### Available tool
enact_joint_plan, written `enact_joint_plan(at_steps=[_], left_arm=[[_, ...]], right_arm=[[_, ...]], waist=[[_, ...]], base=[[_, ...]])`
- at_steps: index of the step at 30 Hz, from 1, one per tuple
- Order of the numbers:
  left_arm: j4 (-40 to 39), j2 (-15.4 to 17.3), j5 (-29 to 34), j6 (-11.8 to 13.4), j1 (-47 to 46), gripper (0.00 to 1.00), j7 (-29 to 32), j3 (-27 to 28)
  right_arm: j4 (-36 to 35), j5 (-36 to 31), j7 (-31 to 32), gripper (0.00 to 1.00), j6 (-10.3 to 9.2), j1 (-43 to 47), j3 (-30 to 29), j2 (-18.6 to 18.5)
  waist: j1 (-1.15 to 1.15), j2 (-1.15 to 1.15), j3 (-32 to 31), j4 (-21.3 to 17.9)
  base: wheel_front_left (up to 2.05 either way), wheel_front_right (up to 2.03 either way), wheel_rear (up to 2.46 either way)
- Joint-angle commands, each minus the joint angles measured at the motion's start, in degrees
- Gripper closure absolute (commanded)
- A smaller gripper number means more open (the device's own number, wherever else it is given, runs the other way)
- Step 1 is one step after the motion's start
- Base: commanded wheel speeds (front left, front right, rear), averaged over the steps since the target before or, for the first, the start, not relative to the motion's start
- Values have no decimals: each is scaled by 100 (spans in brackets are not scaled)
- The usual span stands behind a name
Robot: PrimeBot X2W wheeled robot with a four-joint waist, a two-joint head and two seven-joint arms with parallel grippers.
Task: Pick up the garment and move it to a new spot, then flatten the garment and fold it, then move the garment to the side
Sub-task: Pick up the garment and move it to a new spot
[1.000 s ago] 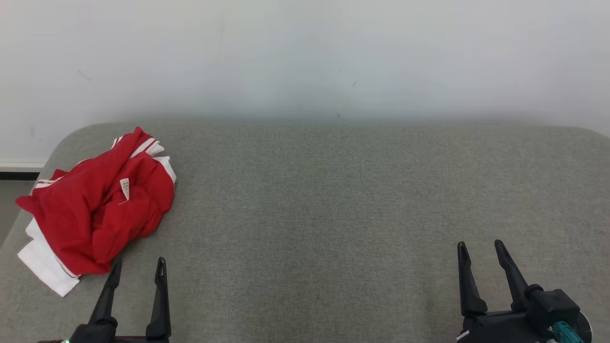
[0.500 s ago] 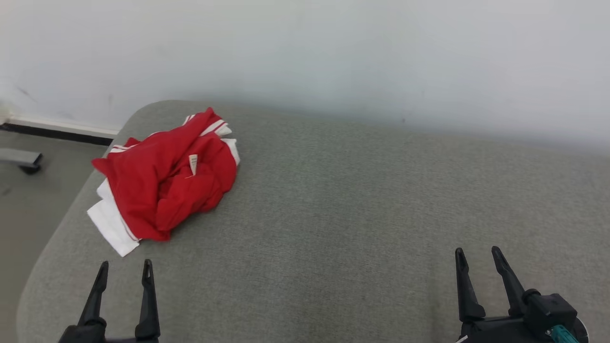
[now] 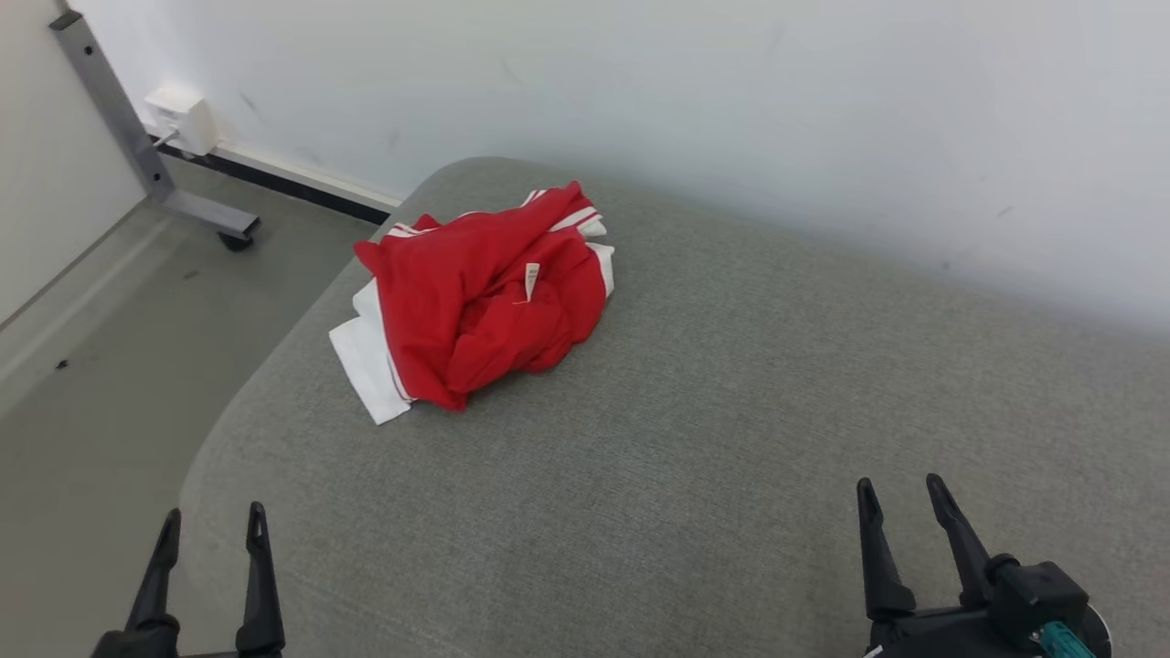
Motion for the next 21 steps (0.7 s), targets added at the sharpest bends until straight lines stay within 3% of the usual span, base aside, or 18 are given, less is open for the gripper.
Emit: enact_joint_plan(at_steps=[1,15,21], left_arm=[[-30,-14,2,33,53,0,-18,41],[-139,-155,-94,119,200,0,-18,371],[124,-100,-178,-39,-224,0,-18,282]], right_arm=[[8,-55,-6,0,-12,-62,37,-8],[193,-203,-6,0,-12,-363,197,-10],[96,-300,-6,0,-12,-271,22,-8]], waist=[[-1,0,94,284],[-1,0,307,334],[-1,0,384,239]], base=[[0,0,0],[0,0,0],[0,0,0]])
